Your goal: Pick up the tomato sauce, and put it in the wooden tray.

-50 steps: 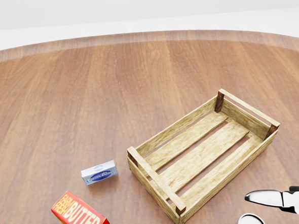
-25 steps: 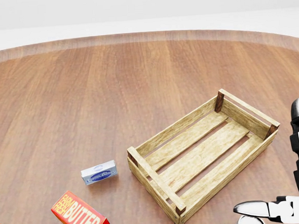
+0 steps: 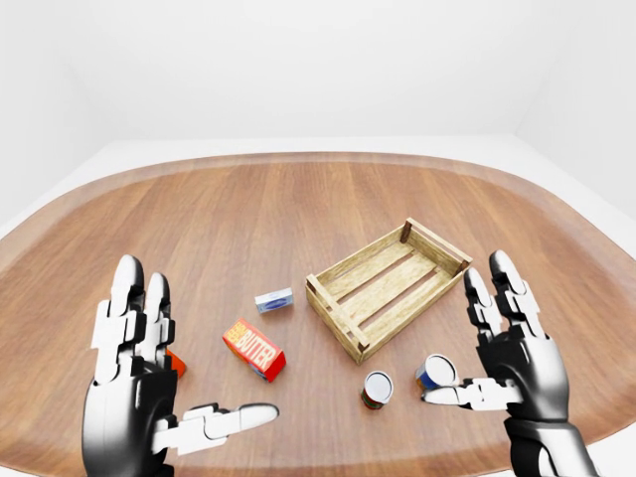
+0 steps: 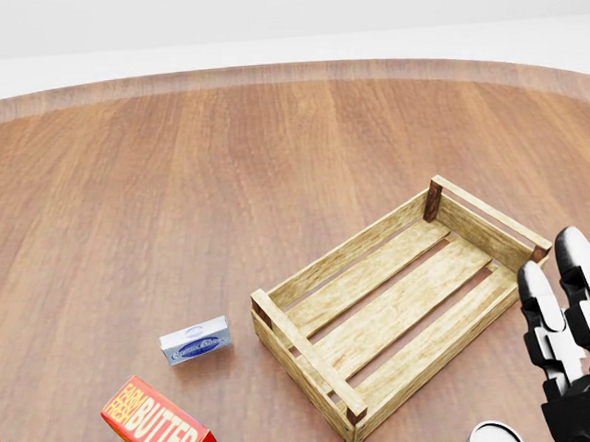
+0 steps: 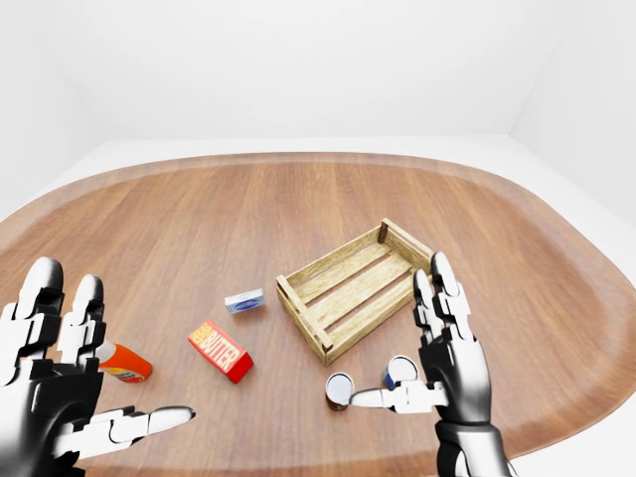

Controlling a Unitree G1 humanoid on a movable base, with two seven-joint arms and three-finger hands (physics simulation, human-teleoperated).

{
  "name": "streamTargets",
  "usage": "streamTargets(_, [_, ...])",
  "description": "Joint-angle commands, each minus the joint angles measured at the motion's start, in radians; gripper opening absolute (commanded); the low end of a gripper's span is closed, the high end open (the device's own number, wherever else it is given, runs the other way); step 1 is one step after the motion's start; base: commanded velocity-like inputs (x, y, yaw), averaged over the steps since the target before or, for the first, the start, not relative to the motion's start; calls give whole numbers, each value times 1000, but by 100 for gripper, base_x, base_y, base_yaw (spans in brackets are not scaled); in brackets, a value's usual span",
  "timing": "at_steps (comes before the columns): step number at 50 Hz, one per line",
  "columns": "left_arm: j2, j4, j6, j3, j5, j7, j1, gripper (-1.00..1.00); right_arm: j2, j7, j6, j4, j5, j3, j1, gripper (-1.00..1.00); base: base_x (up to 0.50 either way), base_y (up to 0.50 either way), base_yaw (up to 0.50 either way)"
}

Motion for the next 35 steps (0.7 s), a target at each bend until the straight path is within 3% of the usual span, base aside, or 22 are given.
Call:
streamTargets(1, [-1, 2, 3, 6, -6, -1, -3, 100, 18, 56, -72, 14, -18, 34, 80, 100, 0, 0, 0])
streamTargets(35, [-14, -8, -3, 14, -9, -16, 7, 100, -60, -1, -82, 161, -87, 165, 136, 100, 0, 0, 0])
